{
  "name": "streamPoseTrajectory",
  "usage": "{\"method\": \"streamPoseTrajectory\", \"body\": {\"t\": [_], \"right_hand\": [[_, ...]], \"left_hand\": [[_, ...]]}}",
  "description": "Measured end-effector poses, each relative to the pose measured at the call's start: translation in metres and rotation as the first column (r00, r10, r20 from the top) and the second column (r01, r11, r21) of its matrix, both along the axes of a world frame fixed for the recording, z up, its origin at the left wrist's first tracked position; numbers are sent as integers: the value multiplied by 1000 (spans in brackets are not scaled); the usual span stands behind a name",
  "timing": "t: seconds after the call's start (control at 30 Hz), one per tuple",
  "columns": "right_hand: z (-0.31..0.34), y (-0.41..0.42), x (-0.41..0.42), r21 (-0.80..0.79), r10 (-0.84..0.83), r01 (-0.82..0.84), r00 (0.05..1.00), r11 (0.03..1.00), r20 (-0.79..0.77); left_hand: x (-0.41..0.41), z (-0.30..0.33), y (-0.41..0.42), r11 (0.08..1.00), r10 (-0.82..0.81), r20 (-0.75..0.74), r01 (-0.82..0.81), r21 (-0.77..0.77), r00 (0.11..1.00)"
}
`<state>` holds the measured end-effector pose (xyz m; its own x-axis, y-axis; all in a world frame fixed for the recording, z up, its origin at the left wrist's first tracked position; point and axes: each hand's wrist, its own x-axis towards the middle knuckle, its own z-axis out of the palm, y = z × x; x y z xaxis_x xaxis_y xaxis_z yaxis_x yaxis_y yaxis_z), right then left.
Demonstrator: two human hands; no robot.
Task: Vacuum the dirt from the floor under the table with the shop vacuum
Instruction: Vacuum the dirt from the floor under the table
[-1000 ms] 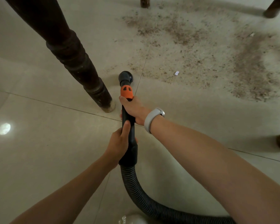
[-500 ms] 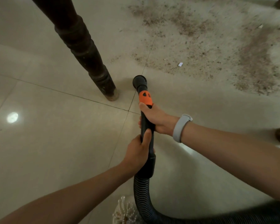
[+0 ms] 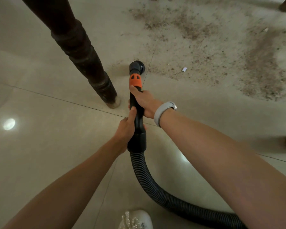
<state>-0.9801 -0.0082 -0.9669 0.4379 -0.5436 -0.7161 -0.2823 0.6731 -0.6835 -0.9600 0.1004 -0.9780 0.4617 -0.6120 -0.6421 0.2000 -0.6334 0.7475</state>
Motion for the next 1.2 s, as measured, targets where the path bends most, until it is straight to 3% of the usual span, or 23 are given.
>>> {"method": "streamPoseTrajectory", "body": {"t": [1.2], "right_hand": [[7, -5, -59, 83, -164, 162, 986, 983, 19]], "left_hand": [[-37, 12, -9, 968, -251, 19, 251, 21, 968]]}}
